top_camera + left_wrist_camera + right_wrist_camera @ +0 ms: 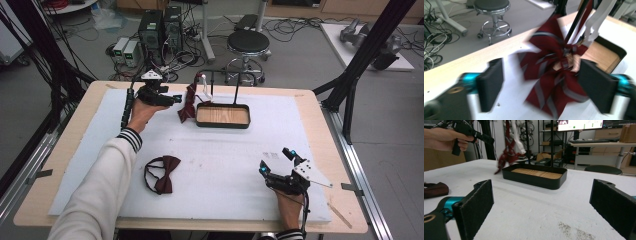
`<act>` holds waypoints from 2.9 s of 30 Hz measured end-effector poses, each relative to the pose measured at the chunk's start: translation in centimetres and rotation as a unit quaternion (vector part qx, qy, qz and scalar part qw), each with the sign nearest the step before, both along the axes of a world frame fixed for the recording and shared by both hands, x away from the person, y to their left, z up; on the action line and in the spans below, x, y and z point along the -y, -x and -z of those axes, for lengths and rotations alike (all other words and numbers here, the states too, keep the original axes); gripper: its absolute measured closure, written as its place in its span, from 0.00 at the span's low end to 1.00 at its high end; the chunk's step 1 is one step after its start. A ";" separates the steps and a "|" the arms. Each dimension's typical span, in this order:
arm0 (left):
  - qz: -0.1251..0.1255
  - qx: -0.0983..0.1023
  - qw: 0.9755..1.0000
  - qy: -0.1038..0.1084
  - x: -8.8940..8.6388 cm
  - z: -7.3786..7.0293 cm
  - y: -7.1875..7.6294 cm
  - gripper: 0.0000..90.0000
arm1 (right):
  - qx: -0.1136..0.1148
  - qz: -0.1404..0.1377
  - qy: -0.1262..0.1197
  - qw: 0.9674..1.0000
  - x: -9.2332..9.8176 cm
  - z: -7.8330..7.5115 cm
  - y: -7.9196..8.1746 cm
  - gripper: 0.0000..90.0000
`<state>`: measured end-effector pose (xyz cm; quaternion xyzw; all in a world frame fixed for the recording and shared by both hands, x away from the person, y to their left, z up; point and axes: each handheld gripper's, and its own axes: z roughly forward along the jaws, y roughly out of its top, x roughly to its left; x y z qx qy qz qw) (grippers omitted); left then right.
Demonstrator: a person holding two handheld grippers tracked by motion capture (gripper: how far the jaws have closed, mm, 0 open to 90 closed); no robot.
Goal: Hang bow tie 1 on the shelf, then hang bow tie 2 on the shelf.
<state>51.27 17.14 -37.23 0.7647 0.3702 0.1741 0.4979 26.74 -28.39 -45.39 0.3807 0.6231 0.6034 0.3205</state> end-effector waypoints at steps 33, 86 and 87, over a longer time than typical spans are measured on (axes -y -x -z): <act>0.061 0.137 0.984 0.093 -6.6 -0.5 13.0 0.18 | -0.001 0.002 -0.002 1.000 0.0 0.0 0.0 0.05; 0.040 0.135 0.987 0.075 -9.2 2.0 18.4 0.18 | 0.003 0.003 -0.002 1.000 0.0 0.0 0.1 0.05; 0.045 0.130 0.988 0.069 -9.0 1.8 18.7 0.18 | 0.004 0.003 -0.001 1.000 0.0 0.0 0.1 0.05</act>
